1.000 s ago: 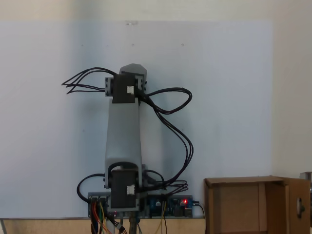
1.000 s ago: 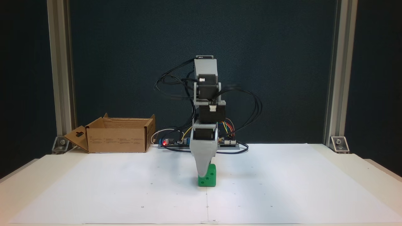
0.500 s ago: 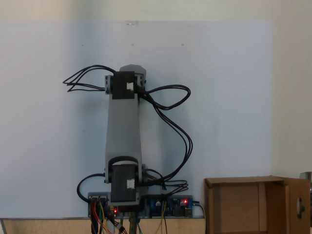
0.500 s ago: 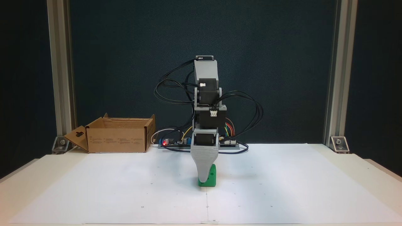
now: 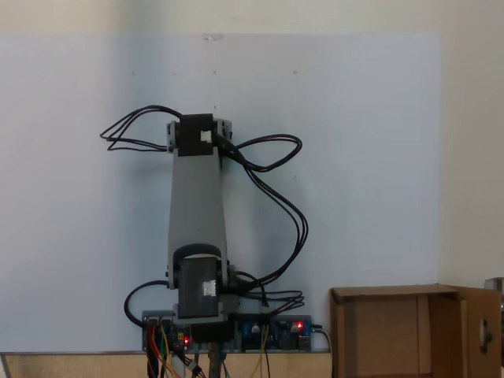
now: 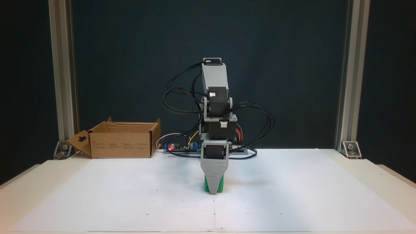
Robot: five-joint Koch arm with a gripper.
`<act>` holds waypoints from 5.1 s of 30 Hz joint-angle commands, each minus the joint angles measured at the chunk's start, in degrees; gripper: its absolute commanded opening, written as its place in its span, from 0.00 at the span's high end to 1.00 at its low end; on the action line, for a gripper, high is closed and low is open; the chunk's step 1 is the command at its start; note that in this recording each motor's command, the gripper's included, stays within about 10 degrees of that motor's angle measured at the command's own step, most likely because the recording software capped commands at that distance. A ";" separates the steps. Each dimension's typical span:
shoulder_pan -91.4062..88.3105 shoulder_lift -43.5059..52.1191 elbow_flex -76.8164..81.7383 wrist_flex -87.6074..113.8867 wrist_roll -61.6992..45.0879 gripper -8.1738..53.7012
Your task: Grasp a green dice and put it in the bin.
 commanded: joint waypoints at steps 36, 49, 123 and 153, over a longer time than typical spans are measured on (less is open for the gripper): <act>9.40 18.46 -24.87 15.38 2.29 0.68; 19.34 25.05 -25.49 14.77 -1.76 0.68; 104.85 6.68 -25.49 8.09 -32.70 0.19; 39.64 26.89 -44.03 -8.44 -8.61 0.16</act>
